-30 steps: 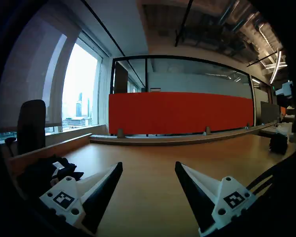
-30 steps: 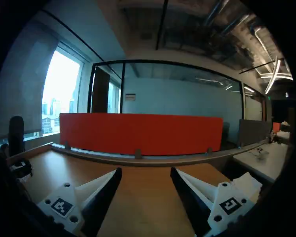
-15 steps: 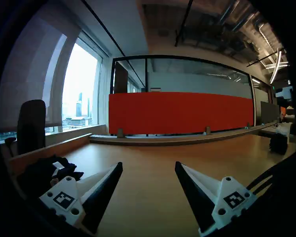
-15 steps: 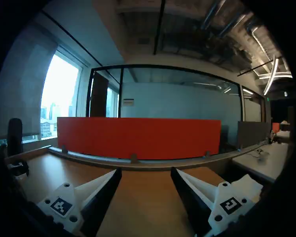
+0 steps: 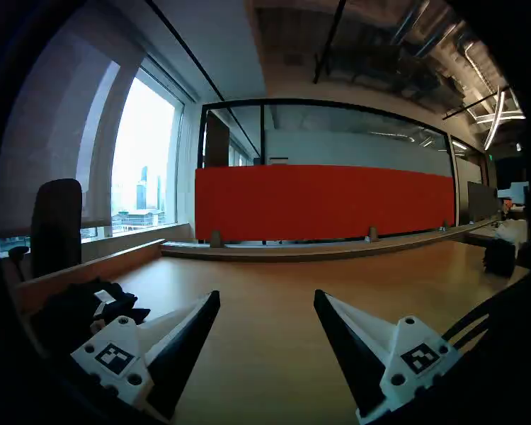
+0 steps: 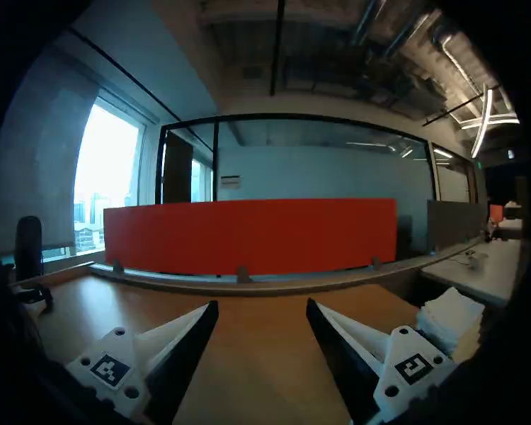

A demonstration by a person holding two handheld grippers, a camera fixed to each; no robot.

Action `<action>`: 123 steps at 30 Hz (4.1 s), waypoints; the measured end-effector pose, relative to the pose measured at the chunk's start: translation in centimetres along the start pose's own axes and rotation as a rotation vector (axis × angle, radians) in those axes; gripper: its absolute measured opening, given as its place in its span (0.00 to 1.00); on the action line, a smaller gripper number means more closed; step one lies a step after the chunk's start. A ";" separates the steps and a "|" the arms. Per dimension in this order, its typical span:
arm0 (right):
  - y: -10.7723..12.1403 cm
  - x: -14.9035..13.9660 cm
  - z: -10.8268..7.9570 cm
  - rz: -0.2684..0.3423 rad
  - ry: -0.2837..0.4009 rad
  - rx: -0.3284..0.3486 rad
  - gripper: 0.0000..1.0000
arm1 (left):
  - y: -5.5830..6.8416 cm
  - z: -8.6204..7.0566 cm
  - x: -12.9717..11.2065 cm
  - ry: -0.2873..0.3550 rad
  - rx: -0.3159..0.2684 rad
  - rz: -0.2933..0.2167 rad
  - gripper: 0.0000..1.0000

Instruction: Fold towel

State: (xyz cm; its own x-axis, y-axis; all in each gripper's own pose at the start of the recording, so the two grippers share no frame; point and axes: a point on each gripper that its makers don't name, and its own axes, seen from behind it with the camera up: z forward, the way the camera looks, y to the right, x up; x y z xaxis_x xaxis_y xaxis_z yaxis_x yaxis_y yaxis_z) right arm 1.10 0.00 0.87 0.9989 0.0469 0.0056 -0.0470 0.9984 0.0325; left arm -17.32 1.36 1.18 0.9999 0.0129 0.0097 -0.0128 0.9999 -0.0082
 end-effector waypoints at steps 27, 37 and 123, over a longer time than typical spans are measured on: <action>0.2 -7.6 0.1 -0.042 0.005 -0.006 0.97 | 0.1 0.0 0.0 0.000 0.000 0.000 0.99; 0.4 -8.6 0.2 -0.014 -0.006 -0.007 0.97 | 0.1 0.1 0.0 0.000 0.000 0.000 0.99; 0.2 -9.3 -0.3 -0.026 -0.008 -0.008 1.00 | 0.1 0.0 -0.2 0.000 0.000 -0.001 0.99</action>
State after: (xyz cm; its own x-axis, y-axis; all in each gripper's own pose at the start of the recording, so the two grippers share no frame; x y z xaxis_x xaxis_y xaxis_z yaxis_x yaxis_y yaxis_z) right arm -8.18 -0.18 0.48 0.9997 0.0202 0.0124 -0.0205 0.9995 0.0248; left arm -17.49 1.45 1.20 0.9999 0.0120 0.0095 -0.0119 0.9999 -0.0081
